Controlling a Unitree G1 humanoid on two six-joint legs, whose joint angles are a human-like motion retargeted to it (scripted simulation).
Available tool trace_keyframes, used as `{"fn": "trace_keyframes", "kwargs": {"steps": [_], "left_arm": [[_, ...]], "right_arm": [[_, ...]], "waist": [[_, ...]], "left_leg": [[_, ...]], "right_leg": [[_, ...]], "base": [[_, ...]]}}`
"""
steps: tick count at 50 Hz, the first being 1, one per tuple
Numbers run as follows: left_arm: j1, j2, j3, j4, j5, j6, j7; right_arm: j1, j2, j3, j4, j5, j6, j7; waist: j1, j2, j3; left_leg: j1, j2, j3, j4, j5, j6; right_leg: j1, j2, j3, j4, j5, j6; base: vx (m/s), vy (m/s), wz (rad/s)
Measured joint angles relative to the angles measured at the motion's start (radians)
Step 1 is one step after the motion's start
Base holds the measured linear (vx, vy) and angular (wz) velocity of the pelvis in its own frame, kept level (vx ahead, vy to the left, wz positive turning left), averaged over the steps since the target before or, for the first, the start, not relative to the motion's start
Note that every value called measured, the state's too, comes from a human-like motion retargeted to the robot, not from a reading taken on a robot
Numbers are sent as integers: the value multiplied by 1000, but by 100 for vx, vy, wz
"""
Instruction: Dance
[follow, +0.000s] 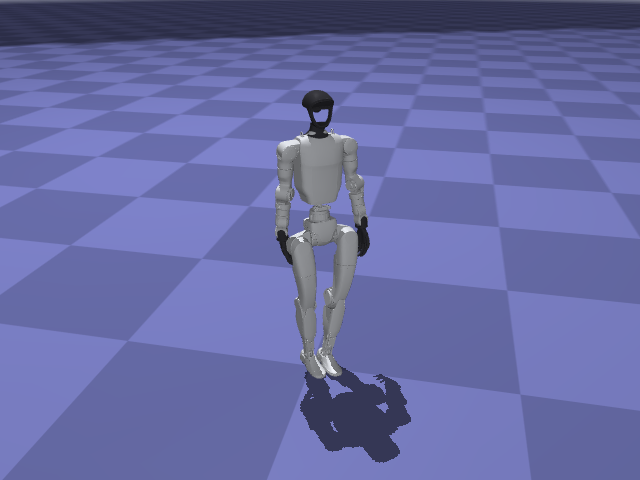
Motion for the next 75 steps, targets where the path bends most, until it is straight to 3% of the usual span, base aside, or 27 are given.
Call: {"fn": "trace_keyframes", "kwargs": {"steps": [75], "left_arm": [[8,-7,57,7,-40,-2,19]], "right_arm": [[-33,-31,36,64,16,2,-14]], "waist": [[-22,-8,2]], "left_leg": [[6,14,-9,-3,11,-6]], "right_leg": [[-10,-10,-7,3,11,11]], "base": [[0,0,0]]}}
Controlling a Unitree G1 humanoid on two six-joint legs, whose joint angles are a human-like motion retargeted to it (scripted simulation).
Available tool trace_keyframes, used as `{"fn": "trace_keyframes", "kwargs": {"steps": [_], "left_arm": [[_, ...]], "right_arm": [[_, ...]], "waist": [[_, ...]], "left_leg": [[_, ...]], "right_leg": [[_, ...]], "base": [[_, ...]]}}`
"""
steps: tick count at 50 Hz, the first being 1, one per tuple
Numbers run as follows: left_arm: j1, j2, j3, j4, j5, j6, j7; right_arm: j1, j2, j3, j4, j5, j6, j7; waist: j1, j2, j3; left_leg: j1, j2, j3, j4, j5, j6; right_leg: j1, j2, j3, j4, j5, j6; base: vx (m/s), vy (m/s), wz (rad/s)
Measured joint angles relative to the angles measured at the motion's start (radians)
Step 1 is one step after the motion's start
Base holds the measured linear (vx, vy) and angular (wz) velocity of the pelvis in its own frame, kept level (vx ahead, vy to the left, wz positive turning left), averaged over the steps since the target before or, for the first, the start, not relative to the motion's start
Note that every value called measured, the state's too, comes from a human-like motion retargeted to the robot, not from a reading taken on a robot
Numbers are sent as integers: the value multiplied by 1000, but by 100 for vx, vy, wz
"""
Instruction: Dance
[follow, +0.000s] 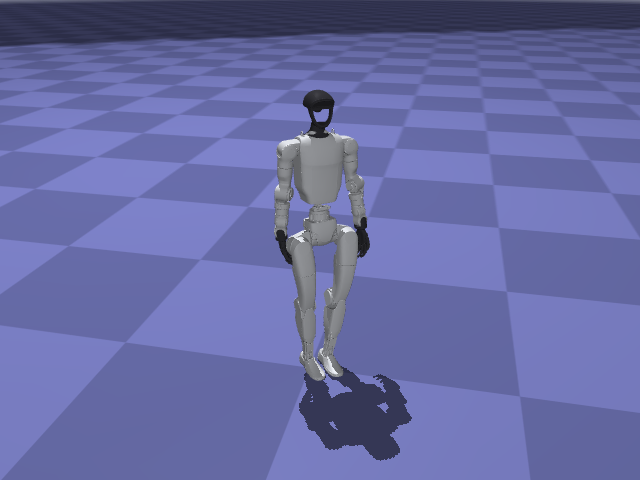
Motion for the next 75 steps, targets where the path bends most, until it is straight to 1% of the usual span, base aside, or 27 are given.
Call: {"fn": "trace_keyframes", "kwargs": {"steps": [43,75], "left_arm": [[10,3,6,1,-3,-3,2],[13,3,-5,2,-4,-4,0]], "right_arm": [[10,0,6,4,21,-9,-12],[12,-3,5,5,35,-16,-9]], "waist": [[15,6,-10],[20,10,-11]], "left_leg": [[1,5,0,5,-2,-12],[-11,2,-14,8,4,-15]], "right_leg": [[2,4,31,4,1,-6],[-13,-6,35,9,-2,5]], "base": [[0,0,0],[0,0,0]]}}
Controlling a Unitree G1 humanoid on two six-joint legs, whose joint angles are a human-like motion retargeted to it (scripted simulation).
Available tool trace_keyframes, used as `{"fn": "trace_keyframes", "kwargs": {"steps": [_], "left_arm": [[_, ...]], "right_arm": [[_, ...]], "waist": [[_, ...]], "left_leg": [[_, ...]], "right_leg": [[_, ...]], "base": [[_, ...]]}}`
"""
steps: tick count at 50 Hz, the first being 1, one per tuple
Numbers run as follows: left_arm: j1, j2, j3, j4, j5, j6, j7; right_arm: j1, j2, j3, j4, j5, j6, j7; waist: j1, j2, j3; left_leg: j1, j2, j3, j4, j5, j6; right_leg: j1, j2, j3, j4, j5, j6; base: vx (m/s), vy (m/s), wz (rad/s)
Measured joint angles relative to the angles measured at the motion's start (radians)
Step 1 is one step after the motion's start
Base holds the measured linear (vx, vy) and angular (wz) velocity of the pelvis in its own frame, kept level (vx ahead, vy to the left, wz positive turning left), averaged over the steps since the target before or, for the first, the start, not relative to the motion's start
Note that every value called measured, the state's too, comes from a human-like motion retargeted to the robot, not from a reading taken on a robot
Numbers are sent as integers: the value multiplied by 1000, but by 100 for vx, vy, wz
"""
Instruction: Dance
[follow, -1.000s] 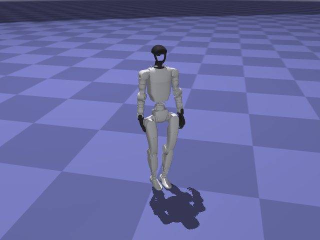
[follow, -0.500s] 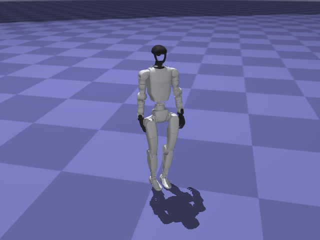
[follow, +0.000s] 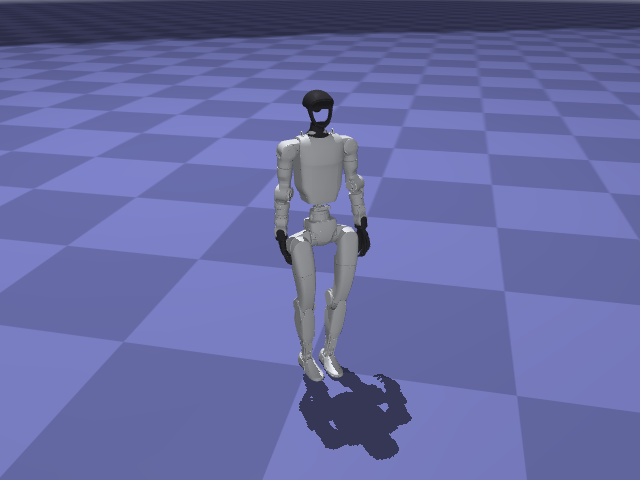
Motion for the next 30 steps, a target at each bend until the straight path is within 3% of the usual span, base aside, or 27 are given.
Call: {"fn": "trace_keyframes", "kwargs": {"steps": [30], "left_arm": [[-3,9,-14,4,4,1,0]], "right_arm": [[-4,-4,6,8,4,4,6]], "waist": [[-9,0,-9]], "left_leg": [[-6,0,1,6,1,0]], "right_leg": [[-2,-1,-28,1,-11,-6]], "base": [[0,0,0]]}}
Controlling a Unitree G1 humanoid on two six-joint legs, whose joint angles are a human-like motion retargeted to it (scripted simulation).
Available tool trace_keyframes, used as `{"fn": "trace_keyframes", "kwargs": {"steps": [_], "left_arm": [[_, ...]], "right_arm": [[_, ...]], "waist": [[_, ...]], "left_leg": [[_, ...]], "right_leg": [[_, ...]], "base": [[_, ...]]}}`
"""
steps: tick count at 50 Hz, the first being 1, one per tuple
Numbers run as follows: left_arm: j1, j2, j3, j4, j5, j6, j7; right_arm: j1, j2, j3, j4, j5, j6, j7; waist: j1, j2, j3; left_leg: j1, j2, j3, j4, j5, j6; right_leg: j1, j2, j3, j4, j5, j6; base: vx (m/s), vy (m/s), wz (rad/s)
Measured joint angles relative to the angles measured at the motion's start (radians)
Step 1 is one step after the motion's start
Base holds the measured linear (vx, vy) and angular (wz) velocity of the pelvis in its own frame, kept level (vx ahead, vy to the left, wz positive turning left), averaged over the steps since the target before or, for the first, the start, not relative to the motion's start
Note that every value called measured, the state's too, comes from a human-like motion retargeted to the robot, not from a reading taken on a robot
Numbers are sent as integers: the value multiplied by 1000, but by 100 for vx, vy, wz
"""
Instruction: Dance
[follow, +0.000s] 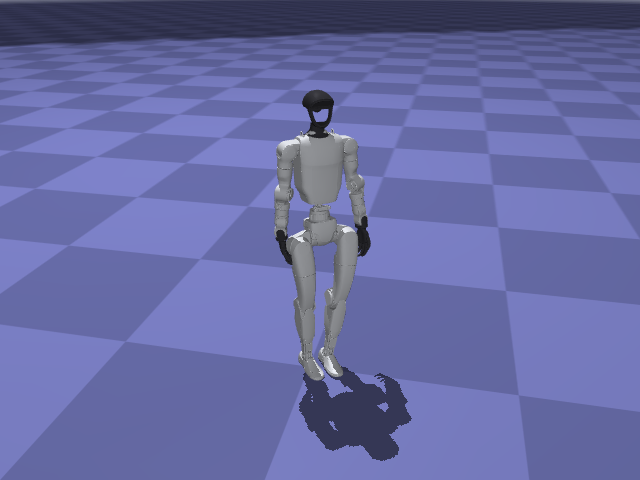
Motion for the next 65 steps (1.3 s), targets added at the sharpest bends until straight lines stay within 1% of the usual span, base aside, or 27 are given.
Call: {"fn": "trace_keyframes", "kwargs": {"steps": [20,24,26,27,28,30,31,32,33,34,35,36,37,38,39,40,42,43,45,48,53,58,62,65], "left_arm": [[4,0,11,8,-6,-1,12],[-10,10,20,18,-7,-6,31],[-29,19,33,29,-1,-15,58],[-43,27,37,35,1,-20,72],[-61,38,37,40,2,-22,83],[-104,69,29,50,1,-19,96],[-128,85,28,54,3,-19,102],[-149,101,27,57,5,-19,107],[-167,115,26,59,8,-20,109],[-188,133,24,62,12,-19,110],[-211,154,23,66,17,-17,110],[-231,172,26,68,21,-12,112],[-250,190,31,70,24,-9,115],[-267,210,38,73,26,-11,121],[-283,231,48,72,25,-10,128],[-297,252,59,71,24,-9,134],[-323,294,78,69,13,-6,146],[-339,316,89,70,10,-4,150],[-373,354,108,70,5,5,151],[-421,393,107,66,0,-2,157],[-486,450,83,72,28,-11,156],[-543,487,46,85,60,-10,176],[-547,489,56,81,37,-17,186],[-531,470,61,80,30,-21,178]], "right_arm": [[10,0,-4,13,30,-3,-3],[3,-8,-18,23,40,-5,4],[-10,-18,-35,32,58,3,7],[-17,-23,-47,34,69,8,7],[-25,-30,-62,35,79,11,8],[-42,-46,-93,32,99,15,5],[-52,-58,-106,29,109,19,1],[-60,-69,-118,27,117,23,-4],[-66,-79,-128,26,121,26,-10],[-72,-96,-141,25,121,32,-17],[-79,-115,-155,23,119,39,-24],[-88,-133,-161,23,112,49,-27],[-98,-151,-166,23,104,56,-32],[-110,-169,-168,23,94,59,-38],[-125,-189,-166,24,86,63,-46],[-140,-209,-162,25,79,67,-55],[-173,-253,-147,27,70,74,-73],[-193,-277,-136,29,68,78,-78],[-236,-325,-118,32,66,84,-86],[-280,-373,-114,18,62,74,-105],[-350,-432,-104,8,66,54,-133],[-411,-488,-90,21,79,51,-150],[-442,-489,-61,0,85,27,-174],[-440,-461,-55,-18,91,-12,-196]], "waist": [[7,-7,-7],[3,-14,-9],[2,-22,-11],[1,-25,-14],[-1,-28,-17],[-7,-36,-21],[-12,-44,-17],[-15,-53,-13],[-14,-65,-8],[-8,-82,-2],[2,-100,3],[8,-113,4],[12,-122,3],[12,-127,0],[13,-122,-4],[13,-112,-8],[6,-99,-20],[0,-94,-24],[-8,-82,-29],[-22,-63,-37],[-22,-44,-49],[-3,-31,-42],[2,-23,-44],[6,-17,-42]], "left_leg": [[12,11,10,30,-26,-10],[-6,19,22,74,-42,-31],[-26,35,69,120,-58,-54],[-39,47,100,148,-71,-76],[-55,63,125,179,-91,-114],[-97,74,105,248,-129,-209],[-116,69,66,287,-137,-235],[-132,59,26,324,-145,-247],[-145,43,-17,356,-152,-232],[-158,33,-45,394,-163,-189],[-171,26,-65,434,-176,-132],[-177,43,-46,443,-169,-63],[-180,61,-29,445,-160,-7],[-177,82,-19,430,-144,24],[-167,100,-28,397,-115,7],[-153,117,-48,355,-80,-35],[-128,103,-152,300,-69,-120],[-119,104,-166,280,-73,-138],[-101,115,-147,237,-84,-152],[-64,145,-82,164,-87,-146],[-42,140,-52,101,-65,-135],[-9,128,-18,61,-58,-110],[7,121,7,39,-53,-92],[26,115,22,23,-47,-79]], "right_leg": [[23,7,6,3,-13,-3],[17,-4,-6,17,-21,9],[9,-14,-6,27,-26,15],[2,-20,-9,31,-30,16],[-7,-25,-17,36,-35,17],[-21,-35,-37,41,-43,17],[-20,-44,-52,41,-45,18],[-18,-55,-64,40,-47,19],[-12,-68,-72,38,-47,20],[-4,-86,-78,36,-45,23],[5,-106,-83,33,-43,25],[8,-118,-84,30,-41,26],[10,-128,-84,27,-39,27],[10,-131,-82,25,-37,27],[10,-123,-80,23,-36,25],[9,-110,-77,21,-35,22],[4,-94,-65,20,-33,24],[2,-90,-57,19,-31,28],[1,-82,-45,14,-26,30],[1,-73,-43,9,-17,37],[-9,-76,-31,9,-6,38],[-5,-81,-23,3,9,32],[2,-85,-14,-8,20,31],[10,-85,-7,-12,24,31]], "base": [[0,0,0],[0,0,0],[-3,-1,13],[-9,-2,41],[-10,-2,55],[-10,-4,75],[-6,-5,83],[-1,-6,73],[4,-5,55],[8,-4,40],[10,-2,24],[11,-1,9],[10,0,-6],[10,-1,-15],[10,-2,-26],[11,-2,-33],[12,-1,-32],[10,1,-28],[9,3,-21],[12,7,-3],[10,7,-22],[8,8,-24],[9,8,-30],[10,7,-16]]}}
